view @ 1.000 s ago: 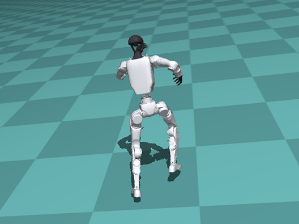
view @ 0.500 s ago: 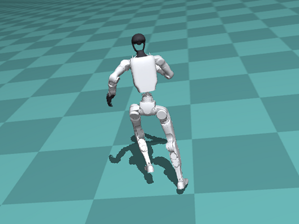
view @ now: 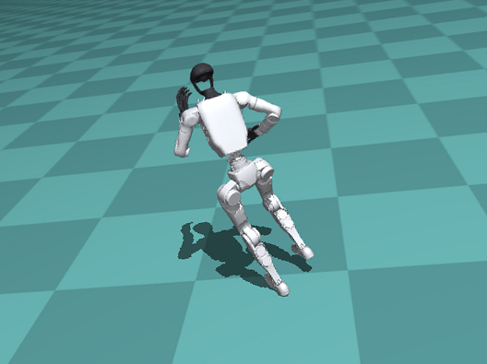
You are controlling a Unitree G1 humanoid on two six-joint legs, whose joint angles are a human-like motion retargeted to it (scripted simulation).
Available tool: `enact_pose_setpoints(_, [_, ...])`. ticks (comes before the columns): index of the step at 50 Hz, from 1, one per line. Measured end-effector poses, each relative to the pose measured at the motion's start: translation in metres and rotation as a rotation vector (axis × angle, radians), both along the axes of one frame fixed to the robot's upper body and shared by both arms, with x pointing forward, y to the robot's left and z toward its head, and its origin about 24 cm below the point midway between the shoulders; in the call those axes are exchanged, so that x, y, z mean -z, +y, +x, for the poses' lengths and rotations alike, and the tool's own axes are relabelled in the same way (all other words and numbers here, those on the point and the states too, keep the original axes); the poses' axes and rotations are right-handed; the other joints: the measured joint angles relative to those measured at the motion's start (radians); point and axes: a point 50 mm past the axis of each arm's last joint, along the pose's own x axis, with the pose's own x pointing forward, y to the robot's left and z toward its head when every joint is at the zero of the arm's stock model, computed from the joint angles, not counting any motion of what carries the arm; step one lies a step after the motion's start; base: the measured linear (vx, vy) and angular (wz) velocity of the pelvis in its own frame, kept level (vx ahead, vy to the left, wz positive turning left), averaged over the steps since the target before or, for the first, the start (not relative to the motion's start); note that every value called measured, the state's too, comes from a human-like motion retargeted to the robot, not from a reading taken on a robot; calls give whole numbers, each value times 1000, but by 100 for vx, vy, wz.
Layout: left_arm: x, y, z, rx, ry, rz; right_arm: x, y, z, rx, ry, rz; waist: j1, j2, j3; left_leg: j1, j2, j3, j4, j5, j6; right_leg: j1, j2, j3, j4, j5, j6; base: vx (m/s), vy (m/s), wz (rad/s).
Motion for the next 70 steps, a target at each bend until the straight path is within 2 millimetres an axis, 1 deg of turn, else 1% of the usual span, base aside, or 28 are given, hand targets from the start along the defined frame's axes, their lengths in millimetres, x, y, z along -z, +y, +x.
enact_pose_setpoints(3, [-3, 14, -28, -50, -147, 31, 23, -35, -42, 74, 186, -97, -145, 10, -34, 151, -21, -183, -135, 149, -89, 108, 25, 6, -528, 118, 100, 99, -7, 383])
enact_pose_setpoints(6, [9, 28, -28, -84, -67, 79, 32, -70, -82, 175, 322, -233, -226, -28, -69, 288, -34, -286, -178, 195, -138, 177, -23, -53, -842, 124, 200, 102, -29, 334])
enact_pose_setpoints(10, [47, 48, -13, -189, 211, 95, 19, -93, -114, 385, 327, -132, -272, -103, -65, 338, -14, -154, 49, 30, -142, 201, -101, -61, -907, 99, 251, 89, -48, 247])
enact_pose_setpoints(12, [71, 57, -4, -294, 318, 141, 10, -99, -117, 451, 280, -82, -294, -134, -42, 258, 29, -26, 336, -96, -99, 205, -169, -103, -808, 202, 249, 68, -46, 253])
enact_pose_setpoints(15, [128, 79, 19, -490, 583, 258, 5, -112, -107, 494, 235, -126, -280, -88, 7, 92, 143, 58, 781, -277, 16, 118, -226, -207, -420, 112, 207, 52, -34, 207])
enact_pose_setpoints(17, [197, 88, 33, -545, 962, 207, 5, -112, -80, 466, 194, -176, -224, -54, 51, 8, 182, 97, 974, -343, 51, 86, -271, -259, -198, 4, 184, 42, -29, 153])
enact_pose_setpoints(20, [281, 94, 12, -547, 1408, 32, -21, -90, -20, 276, 47, -354, -125, -10, 54, -110, 220, 208, 1129, -378, 72, 85, -330, -309, -34, -81, 129, 38, -19, 123])
enact_pose_setpoints(22, [274, 113, -8, -517, 1427, -167, -50, -59, 12, 162, -91, -317, -27, 6, 10, -192, 244, 290, 1149, -379, 87, 101, -356, -339, -1, -94, 88, 37, -7, 120])
enact_pose_setpoints(25, [225, 145, -19, -516, 1247, -162, -104, -7, 26, 0, -314, -56, 155, -2, -92, -312, 247, 384, 1078, -358, 108, 176, -385, -404, -59, -61, 61, 41, 4, 153])
enact_pose_setpoints(30, [174, 156, -31, -443, 1078, -225, -174, 76, -13, -417, -644, 320, 448, -112, -253, -394, 184, 561, 629, -247, 131, 367, -367, -486, -409, 229, 31, 54, 27, 160])
enact_pose_setpoints(33, [167, 148, -45, -432, 1062, -106, -185, 110, -40, -614, -727, 491, 577, -203, -304, -298, 96, 695, 177, -137, 70, 469, -344, -425, -589, 478, 105, 68, 39, 149])
enact_pose_setpoints(35, [165, 146, -54, -457, 1061, -34, -189, 128, -53, -721, -758, 576, 632, -233, -315, -219, 70, 776, -84, -77, 5, 515, -285, -298, -631, 540, 142, 70, 32, 138])
enact_pose_setpoints(38, [168, 148, -59, -479, 1089, -49, -191, 147, -60, -826, -747, 609, 616, -243, -310, -153, 83, 856, -212, -72, -28, 509, -169, -93, -483, 425, 121, 68, 25, 179])
enact_pose_setpoints(40, [171, 146, -55, -481, 1087, -81, -187, 151, -55, -828, -718, 571, 555, -265, -294, -169, 77, 807, -129, -163, 18, 465, -158, -79, -289, 350, 104, 65, 21, 248])
enact_pose_setpoints(43, [178, 135, -24, -506, 1030, -85, -164, 144, -30, -676, -627, 488, 440, -305, -238, -261, 61, 650, 182, -356, 128, 375, -232, -135, 45, 237, 55, 64, 16, 278])
enact_pose_setpoints(45, [181, 118, 18, -527, 999, -90, -129, 134, 2, -460, -534, 374, 369, -309, -190, -294, 54, 570, 351, -452, 160, 288, -273, -132, 267, 108, -3, 66, 10, 270])
enact_pose_setpoints(47, [159, 91, 58, -508, 892, -83, -81, 115, 30, -249, -393, 214, 265, -312, -147, -256, -7, 492, 347, -452, 167, 168, -312, -90, 434, 17, -51, 69, 10, 301])
enact_pose_setpoints(49, [105, 61, 73, -426, 657, -54, -48, 94, 31, -185, -261, 125, 144, -278, -109, -179, -40, 404, 320, -452, 147, 51, -295, -29, 540, -39, -70, 82, 11, 288])
enact_pose_setpoints(53, [-18, 20, 41, -310, 62, 8, -58, 56, -3, -330, -171, -23, -70, -107, -73, 13, 46, 240, 215, -423, 41, -149, -153, -3, 530, -106, -56, 108, 4, 191])
enact_pose_setpoints(56, [-63, 4, 6, -372, -276, 63, -68, 33, -19, -427, -50, -187, -217, 17, -89, 144, 147, 145, 25, -188, -60, -225, -101, -117, 276, -83, -32, 126, -9, 135])
enact_pose_setpoints(57, [-71, 0, -2, -413, -357, 73, -72, 24, -21, -426, -59, -331, -266, 51, -97, 178, 175, 117, -30, -74, -87, -227, -90, -159, 154, -60, -17, 137, -20, 163])
enact_pose_setpoints(58, [-76, -3, -7, -460, -419, 70, -79, 14, -22, -415, -207, -703, -310, 80, -105, 210, 197, 92, -78, 53, -108, -214, -76, -189, 10, -29, 5, 141, -25, 177])
enact_pose_setpoints(59, [-77, -8, -9, -465, -447, 72, -74, 7, -26, -391, -94, -591, -346, 100, -111, 239, 212, 66, -112, 168, -129, -188, -60, -200, -145, 3, 36, 145, -30, 193])
enact_pose_setpoints(60, [-76, -14, -11, -448, -458, 79, -64, 0, -35, -358, 120, -222, -378, 116, -116, 268, 223, 39, -139, 278, -149, -156, -43, -201, -306, 36, 71, 147, -35, 190])
enact_pose_setpoints(62, [-70, -19, -10, -423, -443, 89, -59, -14, -40, -292, 158, -243, -400, 105, -121, 332, 207, 14, -135, 368, -158, -79, -49, -163, -565, 61, 127, 147, -42, 151])
enact_pose_setpoints(65, [-48, -15, 0, -392, -342, 126, -54, -24, -40, -166, 84, -265, -345, 60, -81, 413, 153, 33, 56, 267, -103, 76, -115, -202, -745, 86, 157, 143, -47, 54])
enact_pose_setpoints(68, [15, 6, 33, -436, -19, 262, -38, -22, -23, -70, 47, -145, -253, 54, -54, 259, 148, 96, 604, 57, -19, 141, -157, -190, -580, 82, 120, 131, -47, 16])
enact_pose_setpoints(70, [89, 33, 57, -508, 372, 352, -33, -16, -1, 2, -7, -45, -181, 78, -26, 87, 180, 117, 1018, -88, 42, 131, -157, -180, -360, -62, 78, 121, -48, 6])
